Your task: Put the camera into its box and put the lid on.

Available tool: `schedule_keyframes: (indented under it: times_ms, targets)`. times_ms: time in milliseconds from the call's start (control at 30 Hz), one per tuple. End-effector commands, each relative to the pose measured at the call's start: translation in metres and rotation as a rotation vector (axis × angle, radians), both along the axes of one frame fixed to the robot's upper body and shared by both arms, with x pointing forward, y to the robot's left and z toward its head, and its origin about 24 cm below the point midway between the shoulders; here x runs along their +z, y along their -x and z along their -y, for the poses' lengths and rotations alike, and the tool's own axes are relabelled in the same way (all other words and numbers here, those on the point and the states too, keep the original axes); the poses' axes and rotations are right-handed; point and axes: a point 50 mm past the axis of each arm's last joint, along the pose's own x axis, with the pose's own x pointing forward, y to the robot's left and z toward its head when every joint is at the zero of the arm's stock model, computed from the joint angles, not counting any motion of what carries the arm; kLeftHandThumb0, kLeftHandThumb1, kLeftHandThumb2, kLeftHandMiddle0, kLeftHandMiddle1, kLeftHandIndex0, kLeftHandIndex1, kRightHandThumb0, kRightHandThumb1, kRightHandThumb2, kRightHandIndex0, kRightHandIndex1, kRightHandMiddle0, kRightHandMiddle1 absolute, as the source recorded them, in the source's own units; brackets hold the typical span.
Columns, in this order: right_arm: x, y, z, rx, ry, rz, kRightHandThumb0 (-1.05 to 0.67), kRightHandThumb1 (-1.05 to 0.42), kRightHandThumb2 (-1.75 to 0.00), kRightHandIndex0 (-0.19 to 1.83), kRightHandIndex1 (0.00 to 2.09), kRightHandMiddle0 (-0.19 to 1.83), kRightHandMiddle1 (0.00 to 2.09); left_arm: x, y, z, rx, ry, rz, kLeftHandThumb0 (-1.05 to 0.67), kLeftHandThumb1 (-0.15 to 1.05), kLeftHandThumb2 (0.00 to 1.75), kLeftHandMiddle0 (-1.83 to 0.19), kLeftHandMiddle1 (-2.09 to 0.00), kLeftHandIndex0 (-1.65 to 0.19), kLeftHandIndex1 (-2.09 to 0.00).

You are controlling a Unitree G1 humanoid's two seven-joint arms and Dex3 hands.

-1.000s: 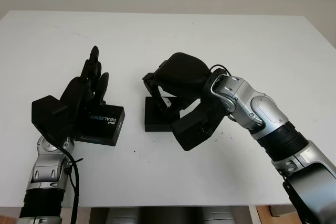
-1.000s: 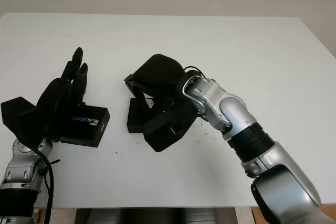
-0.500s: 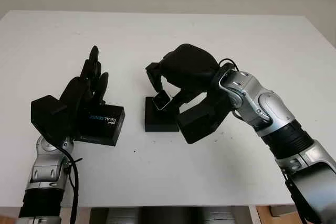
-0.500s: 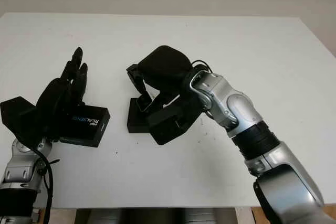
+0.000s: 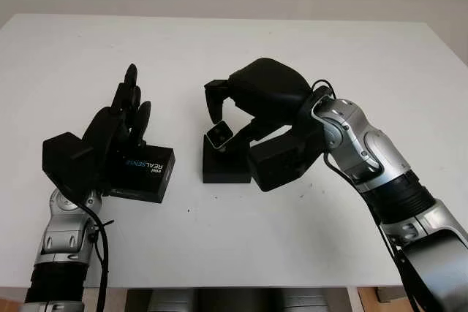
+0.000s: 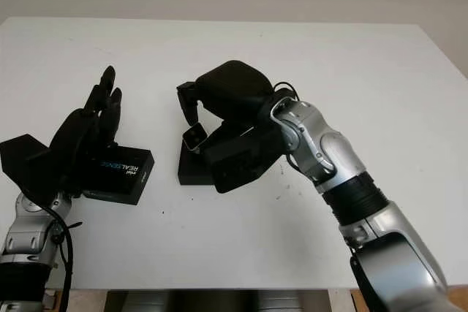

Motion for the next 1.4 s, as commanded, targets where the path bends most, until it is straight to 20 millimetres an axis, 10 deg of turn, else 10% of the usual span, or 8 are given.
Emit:
schedule_keyframes:
  times_ms: [0,1367]
  targets:
    - [0.000,0.002,0.003,-0.020,-0.065,-0.002,-0.43,-0.93,-0.05,0.53,0.27,0.57,1.34,0.004,0.000,0.000,-0.003,-0.008,0.017,-0.86,1.05,0.58,0.19,0.00,0.19,0.00]
    - [-0.047,0.027,0.014,-0.221,-0.410,-0.248,-0.36,-0.94,-0.06,0.32,0.58,0.42,1.48,0.001,0.002,0.001,0.001,-0.003,0.010,-0.85,1.05,0.60,0.19,0.00,0.19,0.00]
